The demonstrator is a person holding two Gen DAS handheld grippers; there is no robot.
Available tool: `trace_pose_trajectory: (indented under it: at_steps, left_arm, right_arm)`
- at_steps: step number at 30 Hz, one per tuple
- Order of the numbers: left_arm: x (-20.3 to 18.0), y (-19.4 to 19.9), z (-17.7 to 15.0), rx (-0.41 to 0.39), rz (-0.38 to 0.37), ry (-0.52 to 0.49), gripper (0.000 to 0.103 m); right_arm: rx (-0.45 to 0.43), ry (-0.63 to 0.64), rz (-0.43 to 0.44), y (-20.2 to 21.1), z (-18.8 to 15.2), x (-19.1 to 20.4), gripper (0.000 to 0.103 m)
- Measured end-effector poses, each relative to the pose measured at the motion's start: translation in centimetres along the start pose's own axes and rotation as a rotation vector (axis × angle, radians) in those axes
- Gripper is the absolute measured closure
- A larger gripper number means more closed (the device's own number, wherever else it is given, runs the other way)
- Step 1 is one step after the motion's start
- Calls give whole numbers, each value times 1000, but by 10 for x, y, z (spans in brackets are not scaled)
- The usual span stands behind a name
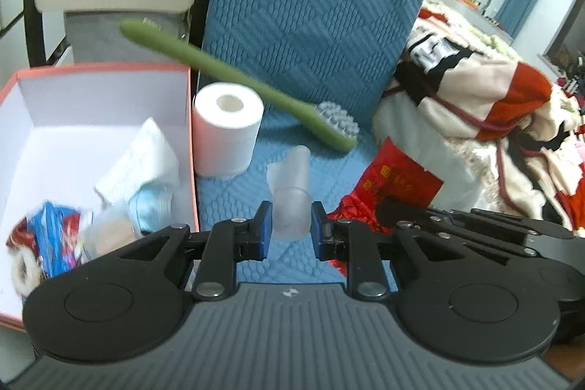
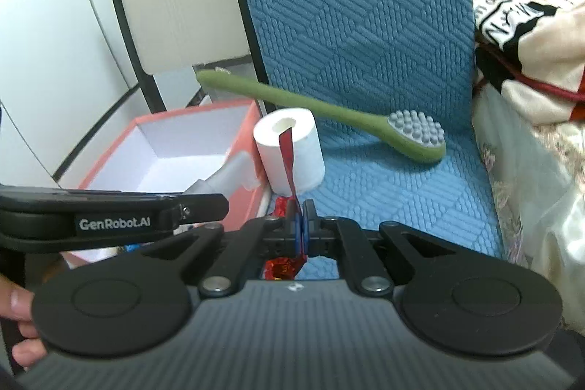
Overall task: Organize soft objects
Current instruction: 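Carry the clear piece with the left tool while the right tool carries the candy packet over the pink box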
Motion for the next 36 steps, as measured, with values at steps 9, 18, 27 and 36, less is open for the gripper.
trace_pose_trajectory:
  at_steps: [9,18,27,36]
  left_arm:
    - [0,37,41,-51,-23,-28,78]
    - [23,81,73,-116,0,-36,78]
    - [74,120,81,-151,56,-7,78]
    - [142,129,64,-149,95,81,78]
  right_arm:
    - [-38,-3,20,20,39,26,98]
    - [-86,14,72,30,69,70,98]
    - [-111,53,121,24,79,119,98]
    - [-41,106,143,-15,61,163,98]
Point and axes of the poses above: each gripper's, at about its wrist camera, not at the fingertips, and y roughly against the way its jaws point, x to its left, z to its top, the point moved 8 cm from there along -y, roughly the way its jaws point, and after that the axes turned 10 degrees about -z, right-handed, at the moved point
